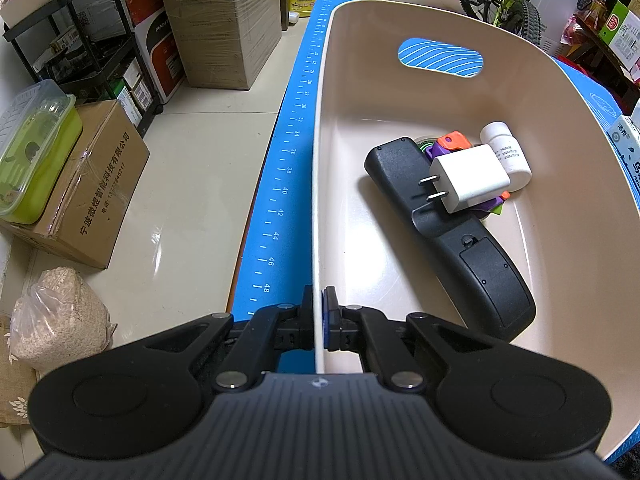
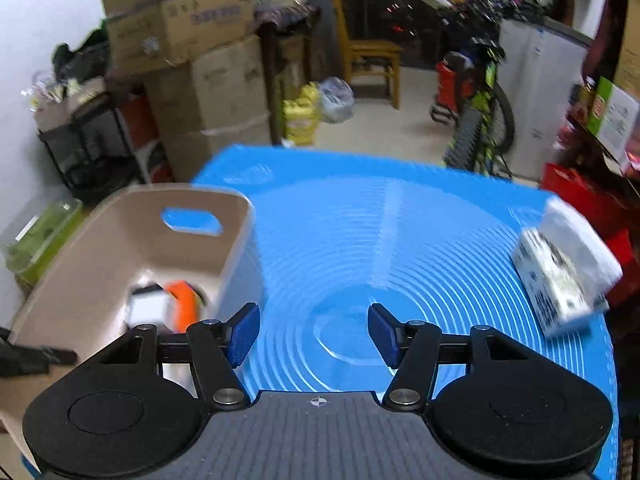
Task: Organize rigid objects
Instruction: 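Move the right tool to the metal key ring and grasp it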
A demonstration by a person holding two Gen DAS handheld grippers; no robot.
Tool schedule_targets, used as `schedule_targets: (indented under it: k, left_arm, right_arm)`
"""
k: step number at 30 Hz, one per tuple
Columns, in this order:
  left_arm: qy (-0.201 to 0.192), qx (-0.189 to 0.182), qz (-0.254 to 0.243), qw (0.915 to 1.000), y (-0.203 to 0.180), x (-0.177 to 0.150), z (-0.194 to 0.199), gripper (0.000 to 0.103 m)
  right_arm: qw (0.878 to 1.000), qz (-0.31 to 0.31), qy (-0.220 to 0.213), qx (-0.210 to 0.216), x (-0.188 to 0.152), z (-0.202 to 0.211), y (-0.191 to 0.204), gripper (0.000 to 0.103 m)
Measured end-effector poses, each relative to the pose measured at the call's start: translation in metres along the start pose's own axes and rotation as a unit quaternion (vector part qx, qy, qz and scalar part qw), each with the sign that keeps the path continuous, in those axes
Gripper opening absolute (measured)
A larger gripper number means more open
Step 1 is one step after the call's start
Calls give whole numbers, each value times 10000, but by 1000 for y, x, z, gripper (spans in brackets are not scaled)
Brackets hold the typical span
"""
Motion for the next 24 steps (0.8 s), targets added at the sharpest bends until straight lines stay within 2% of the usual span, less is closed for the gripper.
schedule_targets:
  k: [5,10,17,24]
  left_arm:
    - [-1,-1,-5,10000,0,0,0,5]
    - [-2,2,-6,10000,0,-1,0,5]
    - [-1,-2,-5,10000,0,-1,0,5]
    - [0,6,-7,10000,0,-1,0,5]
  right_arm:
    - [9989,-151,444,52,-48,-12,-7,68]
    - [9963,-143,778,337,-78,-25,11,68]
    - [9931,160,924,703,-95,-25,38,68]
    - [9911,649,985,619,-99,-33,44,65]
Point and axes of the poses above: each gripper's, at about its wrist camera, not at the fingertips, and z roughly against the way its jaws point, y to its left, x to its top, the point moved 9 cm from there along -z, roughly the way its jaws point, and after that the axes turned 14 degrees about -y, right-handed, at the moved point
